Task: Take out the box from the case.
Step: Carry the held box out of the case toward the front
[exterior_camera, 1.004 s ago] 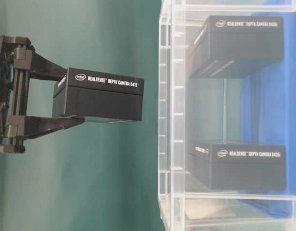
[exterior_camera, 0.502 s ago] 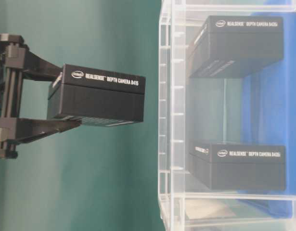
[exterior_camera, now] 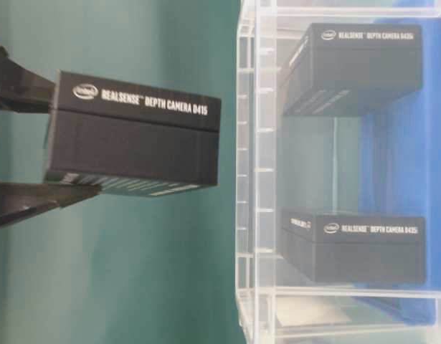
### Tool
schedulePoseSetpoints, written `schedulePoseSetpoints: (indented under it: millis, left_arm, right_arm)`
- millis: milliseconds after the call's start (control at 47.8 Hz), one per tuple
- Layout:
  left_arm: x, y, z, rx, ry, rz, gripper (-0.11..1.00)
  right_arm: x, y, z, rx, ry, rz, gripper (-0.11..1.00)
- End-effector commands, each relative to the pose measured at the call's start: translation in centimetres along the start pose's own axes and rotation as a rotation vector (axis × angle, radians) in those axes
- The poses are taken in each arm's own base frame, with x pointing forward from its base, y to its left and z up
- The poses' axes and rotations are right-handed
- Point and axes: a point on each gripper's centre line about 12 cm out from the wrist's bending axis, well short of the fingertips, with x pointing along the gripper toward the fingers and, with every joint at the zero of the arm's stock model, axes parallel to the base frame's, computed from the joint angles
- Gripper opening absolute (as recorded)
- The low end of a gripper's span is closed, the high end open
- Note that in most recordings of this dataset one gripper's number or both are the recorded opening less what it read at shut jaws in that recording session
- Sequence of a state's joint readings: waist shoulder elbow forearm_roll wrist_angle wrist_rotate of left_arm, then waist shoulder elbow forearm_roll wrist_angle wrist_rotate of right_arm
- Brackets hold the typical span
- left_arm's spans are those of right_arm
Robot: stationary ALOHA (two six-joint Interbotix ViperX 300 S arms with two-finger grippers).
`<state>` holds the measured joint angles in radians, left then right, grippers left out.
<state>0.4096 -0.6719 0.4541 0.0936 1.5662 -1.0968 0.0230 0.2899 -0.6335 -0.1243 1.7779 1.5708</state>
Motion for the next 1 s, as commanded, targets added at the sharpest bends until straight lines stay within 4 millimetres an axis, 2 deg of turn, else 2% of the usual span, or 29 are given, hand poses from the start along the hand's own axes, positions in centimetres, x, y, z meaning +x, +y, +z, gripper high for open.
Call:
schedulePoseSetpoints:
  millis: [0,355,502,627,983]
  left_arm:
    - [-0.6,-0.1,0.1,-0.002,-0.008,-0.018,0.86]
    - [-0.7,0.3,0.0,-0.004,-0.012,-0.026,0.86]
    - [-0.9,0.5,-0.1,-0.006,-0.016,-0.033,0.86]
    - [-0.9,0.6,-0.2,-0.007,-0.017,-0.036,0.86]
    - [-0.9,0.6,-0.2,-0.005,-0.017,-0.036,0.86]
  right_arm:
    - [-3.1,-0.9,-0.7,0.006,-0.003,0.073,0.66]
    - [-3.4,-1.2,-6.6,0.046,0.025,0.077,0.66]
    - [-3.3,-1.2,-8.2,0.054,0.032,0.077,0.66]
    - [-2.9,-1.1,-8.8,0.056,0.033,0.069,0.66]
    - [-2.8,-1.0,-8.9,0.057,0.032,0.068,0.66]
